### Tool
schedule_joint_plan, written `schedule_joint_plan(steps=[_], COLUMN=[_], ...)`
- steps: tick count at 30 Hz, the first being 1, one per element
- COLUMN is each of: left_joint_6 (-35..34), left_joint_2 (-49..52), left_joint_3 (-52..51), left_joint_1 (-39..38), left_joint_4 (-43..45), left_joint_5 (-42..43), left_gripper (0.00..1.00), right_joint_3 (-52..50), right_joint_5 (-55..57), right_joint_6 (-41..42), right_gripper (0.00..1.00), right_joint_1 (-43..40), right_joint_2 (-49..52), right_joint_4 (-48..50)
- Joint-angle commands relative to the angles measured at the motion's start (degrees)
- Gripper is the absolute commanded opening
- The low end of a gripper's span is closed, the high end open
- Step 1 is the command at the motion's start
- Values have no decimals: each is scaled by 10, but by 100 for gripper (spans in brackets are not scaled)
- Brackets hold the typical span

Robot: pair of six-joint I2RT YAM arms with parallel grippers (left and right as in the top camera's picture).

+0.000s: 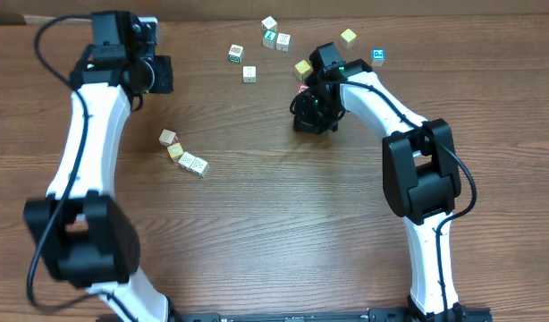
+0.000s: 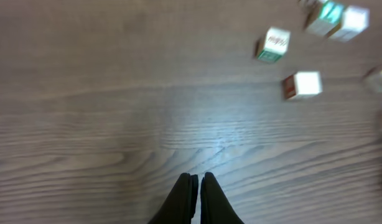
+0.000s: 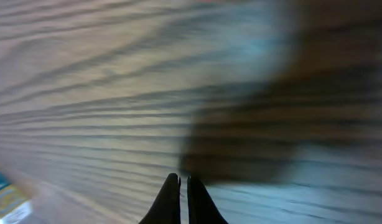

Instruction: Form a horizontal line

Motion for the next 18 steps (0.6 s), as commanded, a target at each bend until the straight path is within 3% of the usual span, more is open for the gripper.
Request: schedule_joint_plan(steps=[1,8,18], left_joint_6=[30,41,40], left_joint_2=[56,136,146], left_joint_3=[7,7,7], left_joint_1=[-14,-34,-29], left_joint_4=[15,21,-29], left_joint_5=[22,-4,-88], left_gripper=[4,4,4], right_joint_3=[8,8,8], right_joint_5=[60,94,93], right_joint_6=[-6,-6,-3], right_gripper=[4,4,4], right_joint_1=[2,3,3], right_joint_2=[-3,-3,-3], right_joint_4=[-7,-13,-15])
